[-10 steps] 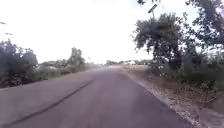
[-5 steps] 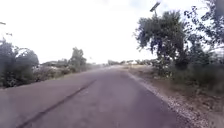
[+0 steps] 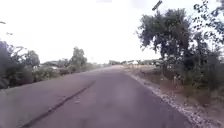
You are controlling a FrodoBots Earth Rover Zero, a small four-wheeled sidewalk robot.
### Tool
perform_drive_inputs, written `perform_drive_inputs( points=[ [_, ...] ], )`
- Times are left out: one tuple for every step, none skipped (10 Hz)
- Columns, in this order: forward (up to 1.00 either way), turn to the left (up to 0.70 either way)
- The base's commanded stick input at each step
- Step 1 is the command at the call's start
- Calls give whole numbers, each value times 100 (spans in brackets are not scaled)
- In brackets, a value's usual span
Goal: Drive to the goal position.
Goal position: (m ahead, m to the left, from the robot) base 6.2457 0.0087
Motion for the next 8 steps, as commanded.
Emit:
perform_drive_inputs(
  points=[
    [100,0],
    [100,0],
    [100,0],
    [100,0],
    [100,0],
    [100,0],
    [100,0],
    [100,0]
  ],
)
